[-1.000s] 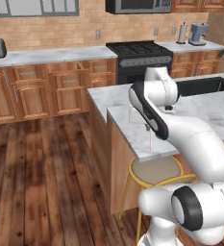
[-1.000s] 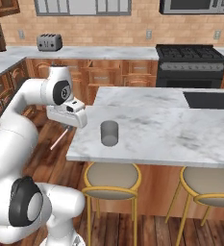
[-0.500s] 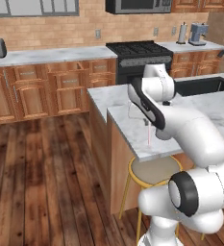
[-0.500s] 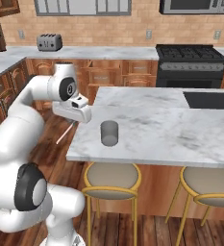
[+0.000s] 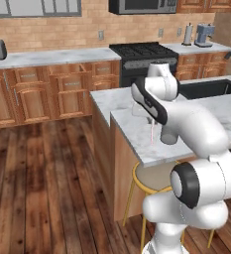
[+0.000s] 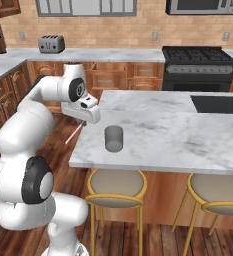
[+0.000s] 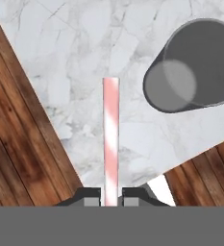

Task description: Take a straw from the drawer in front and place it inside the glass cup on the dining counter.

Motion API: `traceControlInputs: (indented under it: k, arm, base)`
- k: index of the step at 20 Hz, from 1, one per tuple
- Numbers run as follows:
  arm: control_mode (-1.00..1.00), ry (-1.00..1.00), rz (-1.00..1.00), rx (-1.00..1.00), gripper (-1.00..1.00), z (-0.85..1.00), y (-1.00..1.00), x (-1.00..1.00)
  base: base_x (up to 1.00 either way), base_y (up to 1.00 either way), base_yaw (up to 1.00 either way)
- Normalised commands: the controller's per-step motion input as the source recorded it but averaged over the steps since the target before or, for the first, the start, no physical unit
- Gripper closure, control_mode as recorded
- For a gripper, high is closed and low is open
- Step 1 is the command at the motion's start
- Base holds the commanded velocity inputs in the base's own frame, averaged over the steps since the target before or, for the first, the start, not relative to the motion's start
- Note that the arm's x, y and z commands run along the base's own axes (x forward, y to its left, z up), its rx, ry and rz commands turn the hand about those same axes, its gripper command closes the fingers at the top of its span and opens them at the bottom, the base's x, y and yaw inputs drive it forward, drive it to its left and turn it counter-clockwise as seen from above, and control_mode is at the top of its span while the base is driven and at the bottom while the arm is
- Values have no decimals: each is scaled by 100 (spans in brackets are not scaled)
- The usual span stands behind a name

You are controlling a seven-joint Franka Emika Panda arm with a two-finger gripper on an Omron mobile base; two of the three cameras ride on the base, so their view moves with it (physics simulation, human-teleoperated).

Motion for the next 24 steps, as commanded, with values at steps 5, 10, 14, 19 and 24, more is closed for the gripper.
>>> traceControlInputs:
  k: [5,10,14,19,24]
  arm:
    - [-100,0,-3,0,100,1,-6,27]
    - [-100,0,-2,0,100,0,-6,20]
    - [-100,0,-2,0,100,0,-14,17]
    - [-100,0,-2,0,100,0,-16,15]
    - [-100,0,-3,0,100,0,-17,12]
  base:
    - [0,0,0]
    - [0,0,0]
    - [0,0,0]
    - [0,0,0]
    - [0,0,0]
